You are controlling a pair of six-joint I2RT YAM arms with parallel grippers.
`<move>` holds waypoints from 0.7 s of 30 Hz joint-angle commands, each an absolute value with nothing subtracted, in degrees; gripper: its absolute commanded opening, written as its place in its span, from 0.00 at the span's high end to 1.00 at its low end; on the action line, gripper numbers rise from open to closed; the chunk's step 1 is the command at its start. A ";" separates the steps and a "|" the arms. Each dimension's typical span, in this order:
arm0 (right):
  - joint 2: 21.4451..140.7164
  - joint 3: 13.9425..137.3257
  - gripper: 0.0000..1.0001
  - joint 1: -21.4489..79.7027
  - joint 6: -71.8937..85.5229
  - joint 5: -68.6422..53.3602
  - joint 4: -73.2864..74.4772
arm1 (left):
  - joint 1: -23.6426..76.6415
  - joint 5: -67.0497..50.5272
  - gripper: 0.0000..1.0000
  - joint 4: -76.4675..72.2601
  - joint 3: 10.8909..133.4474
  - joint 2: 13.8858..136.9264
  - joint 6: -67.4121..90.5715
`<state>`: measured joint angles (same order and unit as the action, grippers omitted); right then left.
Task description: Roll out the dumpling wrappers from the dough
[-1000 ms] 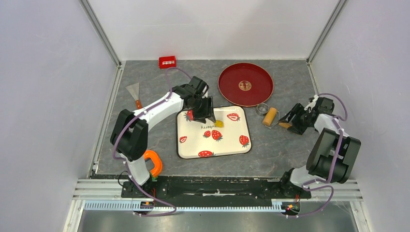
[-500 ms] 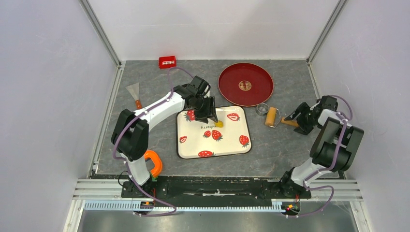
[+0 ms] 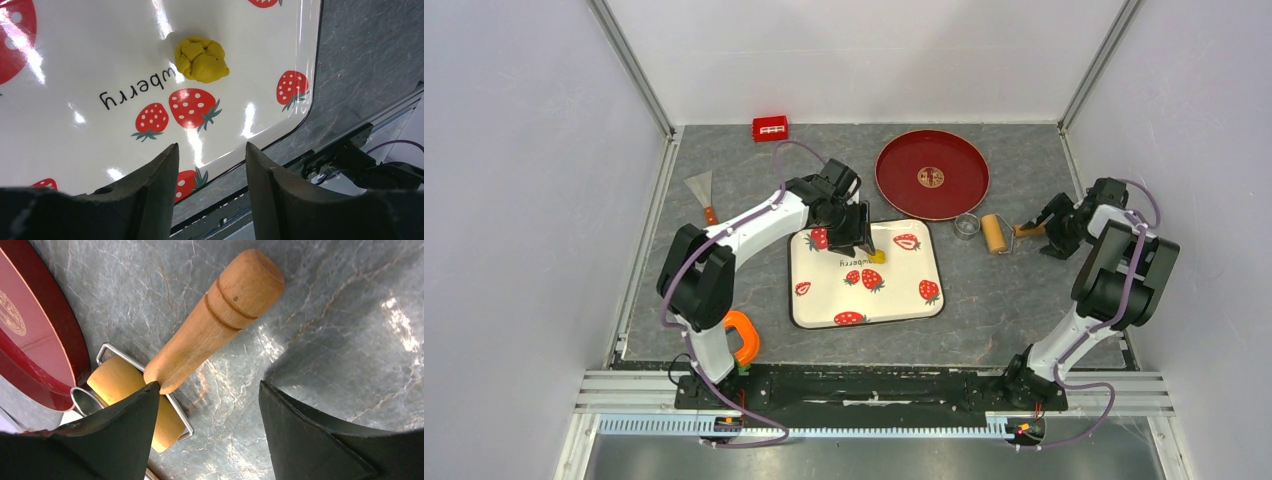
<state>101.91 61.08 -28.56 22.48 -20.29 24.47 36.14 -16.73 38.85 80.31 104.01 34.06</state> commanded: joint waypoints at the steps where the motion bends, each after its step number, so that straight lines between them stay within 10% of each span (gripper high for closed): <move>1: 104.67 66.32 0.26 -28.05 23.99 -19.83 24.10 | 36.47 -18.11 0.43 38.06 82.44 104.46 35.44; 14: 116.55 83.12 0.27 -22.02 20.63 -15.40 34.97 | 36.43 -18.85 0.44 38.06 83.63 106.10 34.83; 21: 123.11 91.23 0.51 -16.60 12.44 -8.56 42.67 | 36.47 -18.33 0.43 40.18 86.52 106.86 33.47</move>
